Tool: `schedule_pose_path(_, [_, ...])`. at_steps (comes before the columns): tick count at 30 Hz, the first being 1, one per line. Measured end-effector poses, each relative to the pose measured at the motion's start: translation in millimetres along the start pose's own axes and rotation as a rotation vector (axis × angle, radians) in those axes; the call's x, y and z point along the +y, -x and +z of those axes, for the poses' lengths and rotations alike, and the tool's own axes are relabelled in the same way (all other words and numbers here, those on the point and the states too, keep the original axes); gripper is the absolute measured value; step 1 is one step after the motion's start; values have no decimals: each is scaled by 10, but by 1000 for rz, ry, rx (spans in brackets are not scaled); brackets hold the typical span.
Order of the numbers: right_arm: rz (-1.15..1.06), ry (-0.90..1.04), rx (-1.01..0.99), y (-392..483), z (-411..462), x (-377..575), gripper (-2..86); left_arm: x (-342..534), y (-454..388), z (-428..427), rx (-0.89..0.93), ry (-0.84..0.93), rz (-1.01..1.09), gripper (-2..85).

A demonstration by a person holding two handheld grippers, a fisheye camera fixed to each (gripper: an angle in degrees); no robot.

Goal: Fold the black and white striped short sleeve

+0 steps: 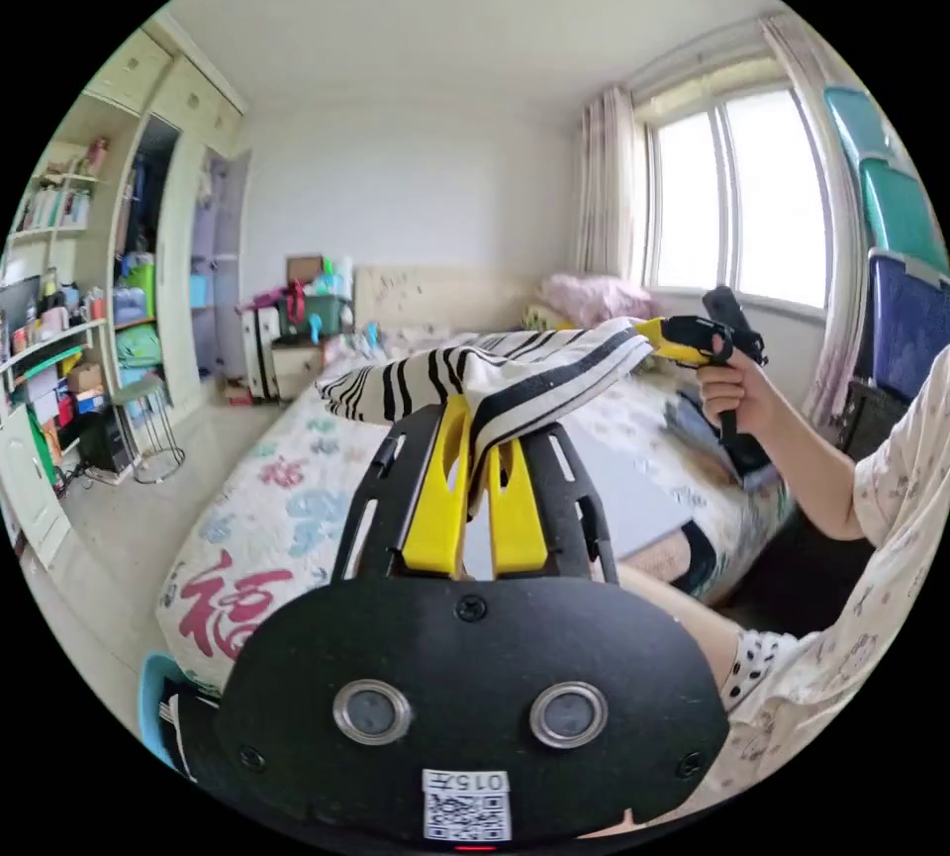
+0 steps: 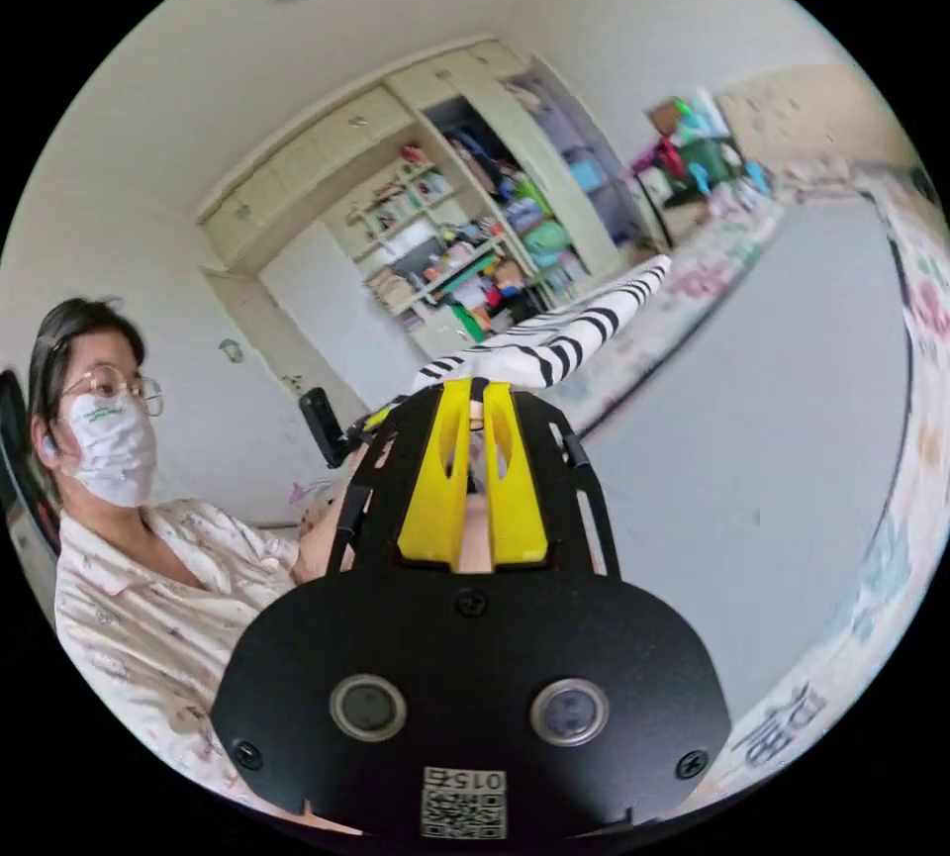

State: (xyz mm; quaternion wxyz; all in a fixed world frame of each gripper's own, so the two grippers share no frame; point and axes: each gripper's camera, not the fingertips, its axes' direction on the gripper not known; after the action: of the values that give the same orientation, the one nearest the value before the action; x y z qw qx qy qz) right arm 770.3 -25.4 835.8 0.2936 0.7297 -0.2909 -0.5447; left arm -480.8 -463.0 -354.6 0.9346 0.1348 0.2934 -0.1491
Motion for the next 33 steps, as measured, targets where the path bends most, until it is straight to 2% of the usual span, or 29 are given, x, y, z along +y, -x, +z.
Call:
schedule_pose_path(3, [266,82,201,-442,522,807,17,338,-103,1028,74,300,100,9])
schedule_pose_path(4, [356,117,283,-521,730,1064,21,471,-156,1249,92,347,157,13])
schedule_pose_path(6, [364,173,344,-443,1056,1347,33,654,-142,1491,135,403,212,20])
schedule_pose_path(8, [288,194,511,-126,1376,1542,47,794,19,1667,211,454,208,27])
schedule_pose_path(11, [192,115,734,355,1633,1562,53,970,441,1736,324,450,154,44])
schedule_pose_path(15, [-17,111,681,889,2367,1287,60,1258,1272,1728,345,348,-15,58])
schedule_pose_path(19, [-161,267,488,1121,3985,892,97,1690,2038,1885,282,279,-220,68])
schedule_pose_path(23, [-137,403,344,1011,5711,551,110,2025,2353,2059,262,291,-276,74])
schedule_pose_path(30, [-65,597,436,879,7686,395,127,2377,2831,2323,203,363,-226,82])
schedule_pose_path(33, [-46,714,531,882,8202,529,71,2526,3096,2452,213,351,-270,83])
